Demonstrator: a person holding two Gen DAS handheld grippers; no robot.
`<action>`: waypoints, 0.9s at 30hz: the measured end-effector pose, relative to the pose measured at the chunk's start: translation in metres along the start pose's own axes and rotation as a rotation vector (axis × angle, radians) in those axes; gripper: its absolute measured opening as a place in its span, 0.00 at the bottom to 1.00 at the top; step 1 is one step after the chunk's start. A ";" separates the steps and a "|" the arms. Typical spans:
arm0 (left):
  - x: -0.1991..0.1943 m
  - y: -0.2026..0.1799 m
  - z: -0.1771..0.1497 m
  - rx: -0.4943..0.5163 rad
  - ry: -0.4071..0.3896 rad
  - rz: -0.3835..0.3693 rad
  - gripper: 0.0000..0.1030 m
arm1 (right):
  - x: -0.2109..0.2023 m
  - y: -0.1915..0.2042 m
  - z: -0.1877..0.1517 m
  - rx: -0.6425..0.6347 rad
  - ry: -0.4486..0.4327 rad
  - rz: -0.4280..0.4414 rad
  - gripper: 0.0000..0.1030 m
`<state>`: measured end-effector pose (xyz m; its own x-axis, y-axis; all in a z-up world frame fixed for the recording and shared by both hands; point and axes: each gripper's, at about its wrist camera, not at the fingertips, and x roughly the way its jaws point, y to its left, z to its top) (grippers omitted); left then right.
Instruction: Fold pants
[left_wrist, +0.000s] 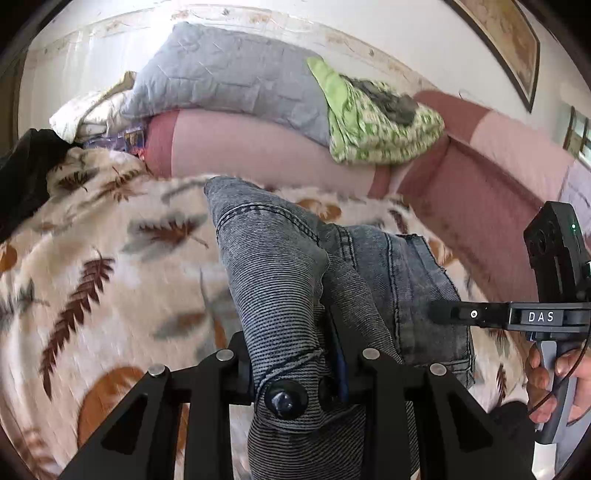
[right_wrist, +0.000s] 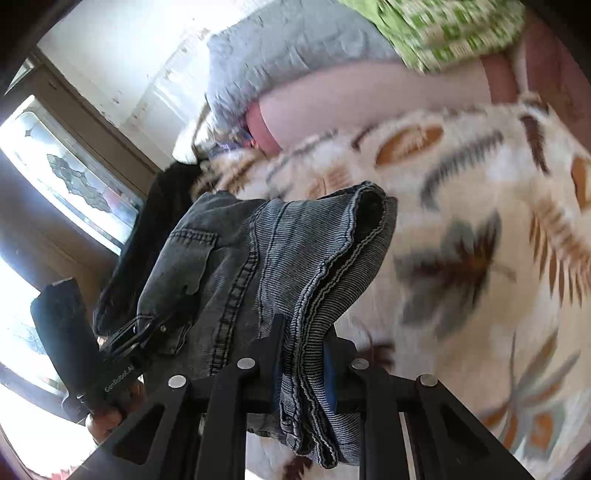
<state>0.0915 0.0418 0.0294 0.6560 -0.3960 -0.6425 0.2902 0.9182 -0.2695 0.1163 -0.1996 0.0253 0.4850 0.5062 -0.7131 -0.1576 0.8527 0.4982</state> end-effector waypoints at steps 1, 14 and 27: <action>0.006 0.005 0.007 -0.011 0.003 -0.005 0.32 | 0.002 0.001 0.006 -0.008 -0.006 -0.003 0.18; 0.092 0.047 -0.030 -0.088 0.178 0.151 0.69 | 0.100 -0.065 -0.009 0.111 0.109 -0.121 0.45; 0.070 0.027 -0.058 -0.008 0.172 0.290 0.84 | 0.082 -0.028 -0.055 -0.111 0.110 -0.315 0.66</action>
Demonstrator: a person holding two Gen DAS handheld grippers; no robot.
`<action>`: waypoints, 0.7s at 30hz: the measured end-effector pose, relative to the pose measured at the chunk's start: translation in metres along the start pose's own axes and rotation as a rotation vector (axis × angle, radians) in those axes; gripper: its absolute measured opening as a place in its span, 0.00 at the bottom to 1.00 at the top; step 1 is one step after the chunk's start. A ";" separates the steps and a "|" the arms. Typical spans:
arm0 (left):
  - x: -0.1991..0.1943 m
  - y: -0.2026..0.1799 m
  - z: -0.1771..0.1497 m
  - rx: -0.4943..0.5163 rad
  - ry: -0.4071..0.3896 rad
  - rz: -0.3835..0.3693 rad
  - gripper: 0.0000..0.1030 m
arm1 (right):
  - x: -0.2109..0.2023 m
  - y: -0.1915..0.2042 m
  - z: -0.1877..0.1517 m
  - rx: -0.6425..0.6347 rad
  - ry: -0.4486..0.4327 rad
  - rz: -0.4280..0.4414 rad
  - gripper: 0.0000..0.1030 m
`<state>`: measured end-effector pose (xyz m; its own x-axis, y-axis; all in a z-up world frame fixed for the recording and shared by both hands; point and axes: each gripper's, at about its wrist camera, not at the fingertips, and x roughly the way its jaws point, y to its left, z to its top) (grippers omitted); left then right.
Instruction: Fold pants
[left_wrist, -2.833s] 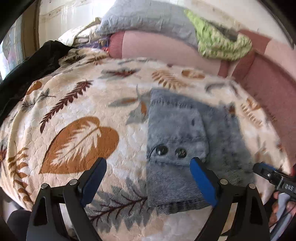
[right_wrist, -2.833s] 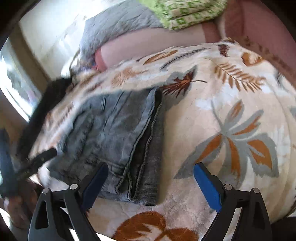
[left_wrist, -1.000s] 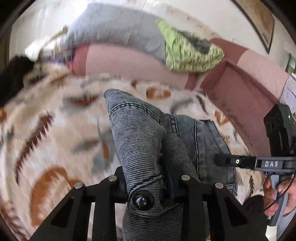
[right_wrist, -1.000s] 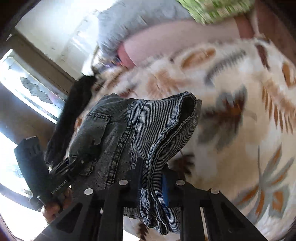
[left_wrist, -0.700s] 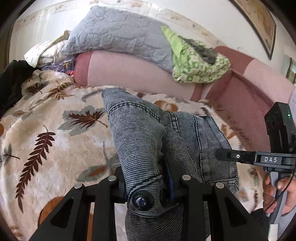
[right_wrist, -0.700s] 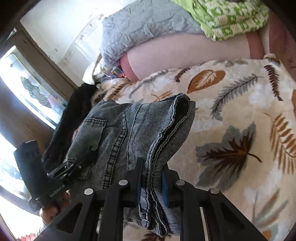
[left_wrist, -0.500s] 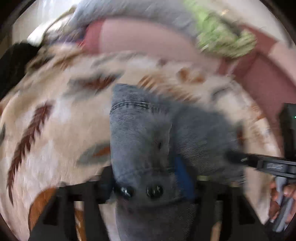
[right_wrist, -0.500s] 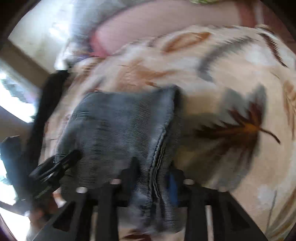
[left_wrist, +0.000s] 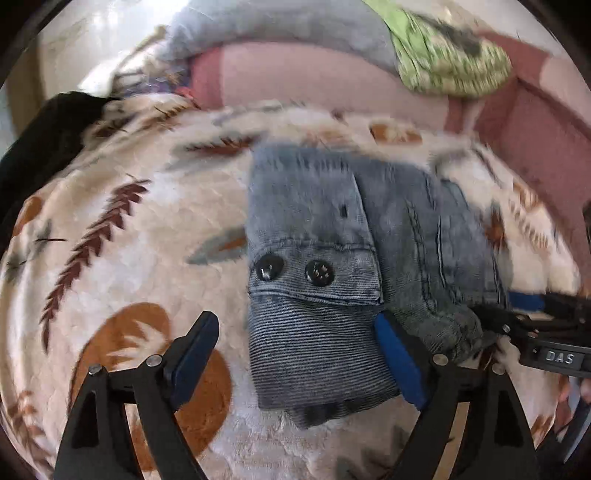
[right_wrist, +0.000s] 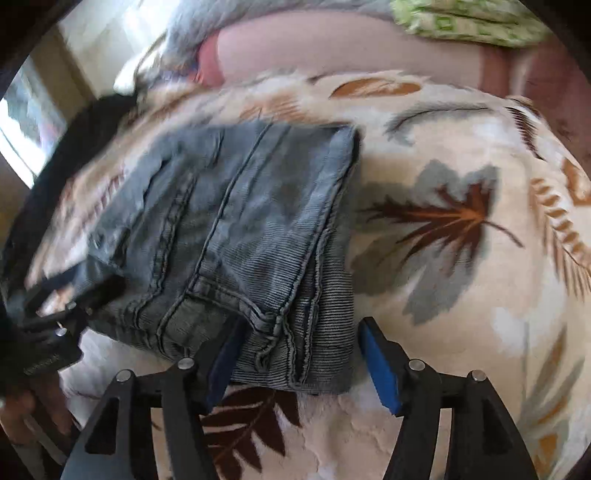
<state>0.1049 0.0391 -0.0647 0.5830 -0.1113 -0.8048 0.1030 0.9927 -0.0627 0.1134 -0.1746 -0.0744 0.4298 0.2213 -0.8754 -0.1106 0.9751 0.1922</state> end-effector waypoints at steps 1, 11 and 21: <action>-0.010 0.001 0.002 -0.012 -0.015 -0.006 0.84 | -0.010 -0.001 0.000 0.003 -0.022 0.009 0.66; -0.081 -0.020 -0.028 -0.019 -0.120 0.077 0.86 | -0.113 0.005 -0.067 -0.087 -0.279 -0.039 0.98; -0.113 -0.044 -0.041 -0.007 -0.140 0.116 0.86 | -0.124 0.020 -0.101 -0.194 -0.256 -0.124 1.00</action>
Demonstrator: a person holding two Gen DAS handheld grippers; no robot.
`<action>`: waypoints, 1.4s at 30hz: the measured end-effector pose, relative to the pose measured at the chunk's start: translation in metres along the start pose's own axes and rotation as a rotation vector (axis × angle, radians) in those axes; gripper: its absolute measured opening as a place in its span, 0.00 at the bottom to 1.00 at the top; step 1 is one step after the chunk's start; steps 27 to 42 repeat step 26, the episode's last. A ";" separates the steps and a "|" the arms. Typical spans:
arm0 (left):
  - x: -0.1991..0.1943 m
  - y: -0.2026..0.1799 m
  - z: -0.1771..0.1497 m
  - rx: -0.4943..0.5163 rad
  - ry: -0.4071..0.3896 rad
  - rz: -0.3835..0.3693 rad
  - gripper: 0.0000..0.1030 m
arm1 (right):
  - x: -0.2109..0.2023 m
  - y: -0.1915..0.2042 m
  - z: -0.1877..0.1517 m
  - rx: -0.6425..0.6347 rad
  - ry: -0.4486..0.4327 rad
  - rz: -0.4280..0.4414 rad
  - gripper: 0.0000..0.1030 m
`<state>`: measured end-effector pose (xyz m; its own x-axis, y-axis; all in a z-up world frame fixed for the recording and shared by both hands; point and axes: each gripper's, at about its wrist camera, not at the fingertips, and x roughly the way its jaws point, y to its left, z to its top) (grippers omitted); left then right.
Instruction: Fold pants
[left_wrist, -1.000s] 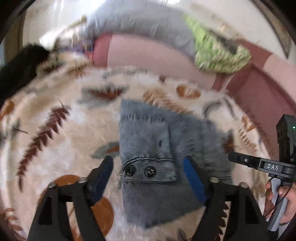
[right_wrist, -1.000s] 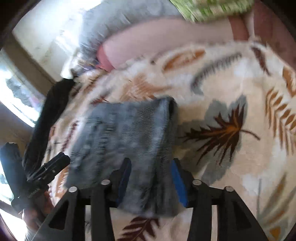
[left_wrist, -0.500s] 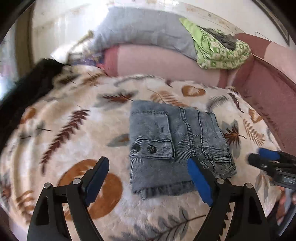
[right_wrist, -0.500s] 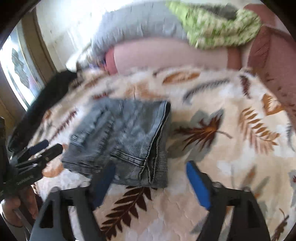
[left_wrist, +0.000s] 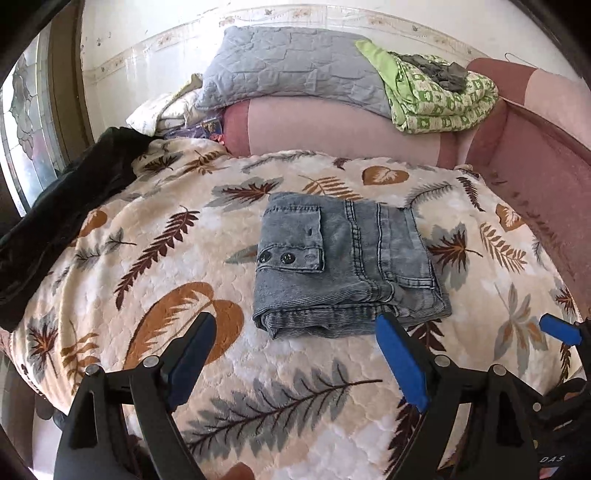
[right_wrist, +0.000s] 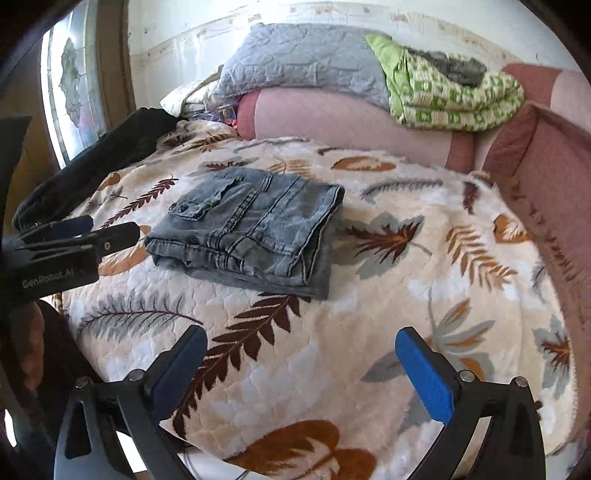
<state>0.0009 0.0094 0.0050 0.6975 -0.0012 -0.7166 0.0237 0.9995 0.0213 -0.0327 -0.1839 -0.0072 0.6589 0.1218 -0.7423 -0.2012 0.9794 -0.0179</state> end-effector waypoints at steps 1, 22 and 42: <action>-0.003 -0.002 0.000 0.002 -0.002 0.001 0.86 | -0.002 -0.001 0.001 0.000 0.001 -0.009 1.00; -0.011 -0.004 0.008 -0.006 0.014 -0.035 0.92 | -0.013 -0.004 0.025 0.040 -0.001 -0.063 1.00; -0.006 -0.005 0.017 0.002 0.005 -0.043 0.93 | -0.011 -0.005 0.029 0.042 -0.003 -0.066 1.00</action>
